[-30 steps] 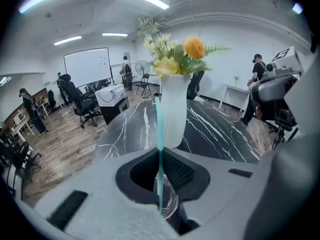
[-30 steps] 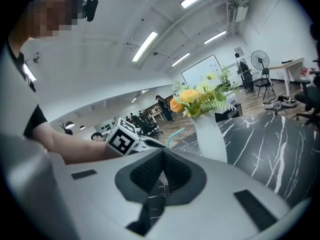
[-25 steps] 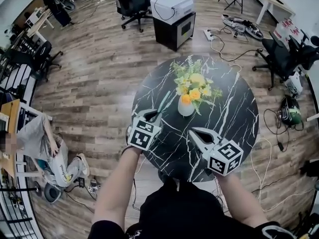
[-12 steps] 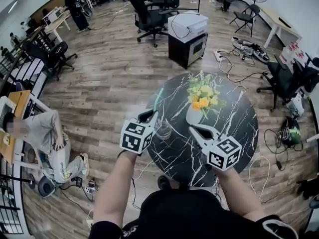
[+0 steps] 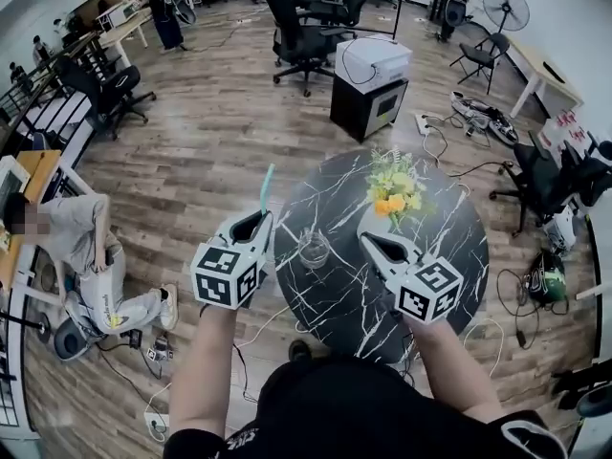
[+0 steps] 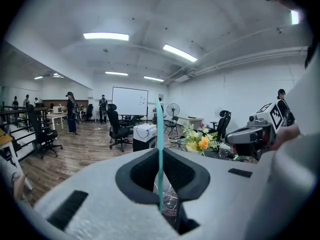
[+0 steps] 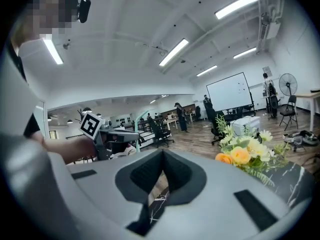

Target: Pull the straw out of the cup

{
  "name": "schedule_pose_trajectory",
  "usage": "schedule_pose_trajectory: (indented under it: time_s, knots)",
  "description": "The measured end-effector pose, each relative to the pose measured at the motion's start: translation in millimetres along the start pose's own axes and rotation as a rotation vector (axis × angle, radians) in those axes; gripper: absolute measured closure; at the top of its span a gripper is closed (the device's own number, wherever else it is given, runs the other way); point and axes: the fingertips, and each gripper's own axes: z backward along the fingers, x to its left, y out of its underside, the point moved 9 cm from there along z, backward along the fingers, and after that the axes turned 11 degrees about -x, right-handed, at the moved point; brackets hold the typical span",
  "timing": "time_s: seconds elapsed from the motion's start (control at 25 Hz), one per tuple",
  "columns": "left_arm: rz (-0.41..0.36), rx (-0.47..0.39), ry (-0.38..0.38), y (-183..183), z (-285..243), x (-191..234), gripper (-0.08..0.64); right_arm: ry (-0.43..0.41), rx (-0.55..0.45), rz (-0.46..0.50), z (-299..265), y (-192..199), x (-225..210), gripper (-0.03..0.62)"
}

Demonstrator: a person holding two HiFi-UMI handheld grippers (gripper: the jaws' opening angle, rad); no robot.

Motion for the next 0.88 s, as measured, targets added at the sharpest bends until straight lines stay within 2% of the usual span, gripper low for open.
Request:
schedule_pose_trajectory:
  time_s: [0.24,0.4,0.88]
  knots:
    - [0.030,-0.058,-0.103,-2.7,29.8,12.2,0.532,0.013,-0.028,0.019,1.5,-7.7,-5.8,0.586]
    - [0.048,-0.076,-0.144,1.3,37.6,17.3,0.532,0.030,-0.054,0.031,2.0,-11.2,-14.0,0.586]
    - [0.050,-0.062,-0.120,4.5,22.7,7.4,0.532,0.005,-0.101,0.100,7.0,-23.6,-13.0,0.589]
